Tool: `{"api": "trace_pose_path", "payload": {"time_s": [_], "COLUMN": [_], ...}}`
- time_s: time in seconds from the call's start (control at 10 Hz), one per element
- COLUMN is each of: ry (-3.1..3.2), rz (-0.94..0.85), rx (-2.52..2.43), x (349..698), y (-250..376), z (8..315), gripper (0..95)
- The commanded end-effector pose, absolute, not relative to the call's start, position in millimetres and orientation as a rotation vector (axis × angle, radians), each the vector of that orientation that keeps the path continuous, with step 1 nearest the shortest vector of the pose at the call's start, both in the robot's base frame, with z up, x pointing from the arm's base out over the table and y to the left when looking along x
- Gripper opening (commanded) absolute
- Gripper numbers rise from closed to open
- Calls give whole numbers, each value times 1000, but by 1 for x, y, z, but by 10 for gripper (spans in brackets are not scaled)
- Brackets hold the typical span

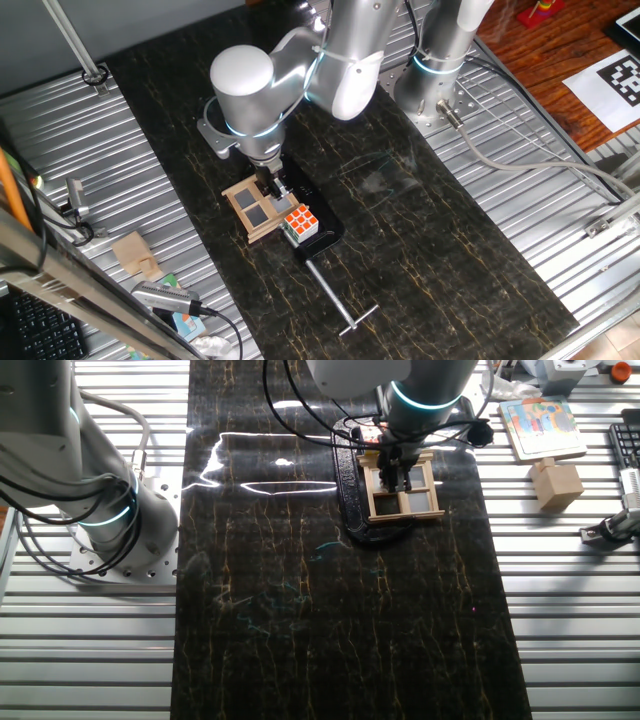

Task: Close a sliding window

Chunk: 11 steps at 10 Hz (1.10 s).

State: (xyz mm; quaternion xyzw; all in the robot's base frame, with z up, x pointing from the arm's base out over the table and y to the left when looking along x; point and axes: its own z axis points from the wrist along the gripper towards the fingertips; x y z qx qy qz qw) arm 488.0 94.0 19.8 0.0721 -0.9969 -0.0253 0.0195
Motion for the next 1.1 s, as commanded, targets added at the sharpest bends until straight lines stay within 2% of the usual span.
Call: {"api": "trace_pose_path", "payload": {"time_s": [0.1,1.1], "ry": [-3094,-3097], "rz": [-78,-77], "rx": [222,230], "x": [488,487], "y": [94,90], "z": [20,18], "gripper": [0,0]}}
